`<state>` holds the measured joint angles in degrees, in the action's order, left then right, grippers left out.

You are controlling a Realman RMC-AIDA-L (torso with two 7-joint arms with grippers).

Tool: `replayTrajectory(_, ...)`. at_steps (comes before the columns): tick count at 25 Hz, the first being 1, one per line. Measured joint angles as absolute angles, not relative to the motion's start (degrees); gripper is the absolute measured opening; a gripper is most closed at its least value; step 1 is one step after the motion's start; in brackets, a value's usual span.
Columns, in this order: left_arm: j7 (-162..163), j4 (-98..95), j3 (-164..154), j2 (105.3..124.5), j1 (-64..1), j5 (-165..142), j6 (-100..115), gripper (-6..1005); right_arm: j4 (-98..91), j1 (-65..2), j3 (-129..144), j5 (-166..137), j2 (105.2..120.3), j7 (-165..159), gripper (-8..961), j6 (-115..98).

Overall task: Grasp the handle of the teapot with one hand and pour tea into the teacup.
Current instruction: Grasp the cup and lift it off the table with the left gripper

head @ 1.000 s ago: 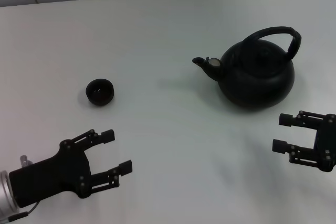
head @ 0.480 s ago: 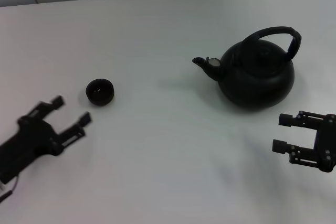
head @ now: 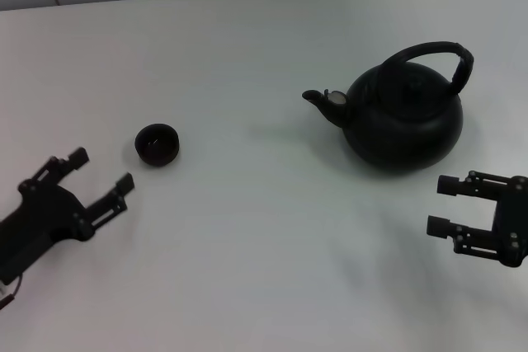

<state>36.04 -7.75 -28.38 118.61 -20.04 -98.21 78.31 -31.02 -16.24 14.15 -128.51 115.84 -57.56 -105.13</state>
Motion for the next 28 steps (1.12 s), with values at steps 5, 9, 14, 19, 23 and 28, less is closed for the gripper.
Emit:
replayTrajectory(5,34.2,-7.5,-29.8,118.76,-20.4,-98.2,75.9,843,-31.0,-16.3,14.1,-128.5,115.84,-57.6,670,-105.0)
replayTrajectory(9,33.8,-7.5,-29.8,118.83,-20.8,-98.0,75.6,843,-31.0,-16.4,13.9,-128.5,115.84,-57.6,670,-105.0)
replayTrajectory(14,33.7,-6.7,-29.6,118.83,-22.8,-98.0,73.4,843,-31.0,-16.3,13.8,-128.5,115.84,-57.6,670,-105.0)
replayTrajectory(19,31.6,-4.0,-29.5,118.86,-26.1,-97.9,70.5,843,-31.0,-16.3,13.7,-128.5,115.76,-57.6,669,-105.2)
replayTrajectory(23,31.0,-3.1,-29.3,118.99,-28.1,-97.9,68.5,843,-31.0,-16.1,13.6,-128.4,115.67,-57.6,669,-105.4)
replayTrajectory(28,30.9,-2.6,-28.8,119.08,-29.9,-97.8,65.8,842,-31.0,-16.1,13.5,-128.3,115.53,-57.8,669,-105.4)
